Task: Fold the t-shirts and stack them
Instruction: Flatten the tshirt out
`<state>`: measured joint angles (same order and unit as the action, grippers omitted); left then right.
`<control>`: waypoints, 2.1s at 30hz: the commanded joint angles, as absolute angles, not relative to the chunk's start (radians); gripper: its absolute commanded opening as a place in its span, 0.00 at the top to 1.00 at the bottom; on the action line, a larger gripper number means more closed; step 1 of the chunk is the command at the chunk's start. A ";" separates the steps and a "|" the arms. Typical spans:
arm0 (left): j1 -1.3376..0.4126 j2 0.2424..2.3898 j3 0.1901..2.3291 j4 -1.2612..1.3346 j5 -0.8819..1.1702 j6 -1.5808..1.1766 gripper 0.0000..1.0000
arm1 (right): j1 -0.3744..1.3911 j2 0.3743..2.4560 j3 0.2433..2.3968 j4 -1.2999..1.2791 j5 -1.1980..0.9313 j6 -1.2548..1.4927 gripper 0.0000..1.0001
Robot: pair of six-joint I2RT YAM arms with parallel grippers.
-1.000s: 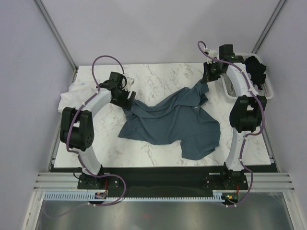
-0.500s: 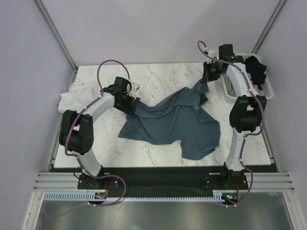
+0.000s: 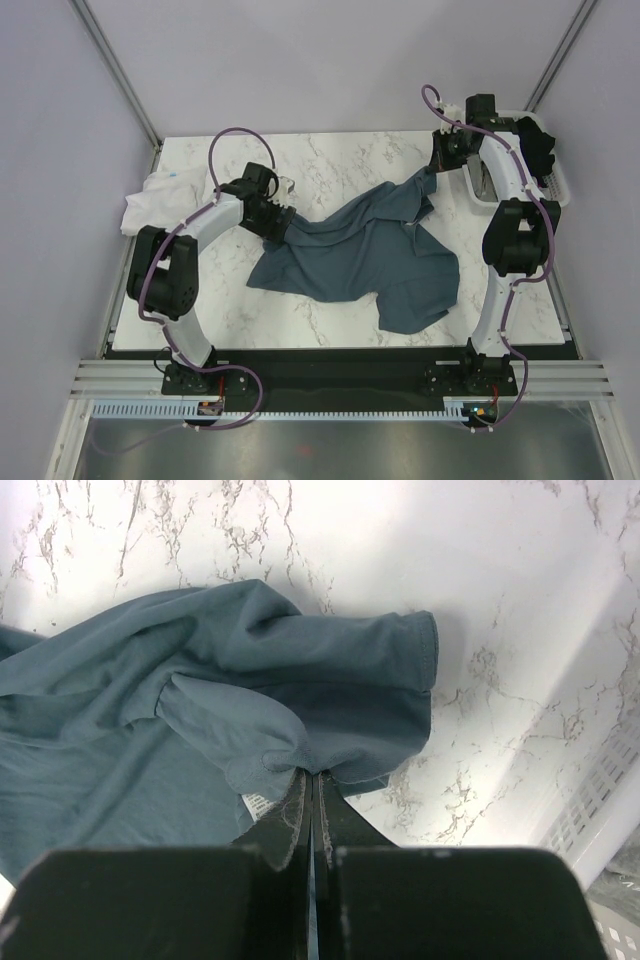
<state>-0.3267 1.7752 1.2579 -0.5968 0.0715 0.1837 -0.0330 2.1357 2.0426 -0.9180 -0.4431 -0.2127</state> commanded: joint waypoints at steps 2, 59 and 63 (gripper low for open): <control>-0.324 1.793 1.287 -0.584 0.067 0.164 0.15 | -0.040 2.097 2.039 -0.891 -0.463 -0.201 1.00; -0.325 1.822 1.319 -0.584 0.067 0.164 0.15 | -0.045 2.092 2.033 -0.885 -0.456 -0.203 1.00; -0.327 1.821 1.319 -0.584 0.067 0.164 0.15 | -0.045 2.092 2.031 -0.885 -0.454 -0.203 1.00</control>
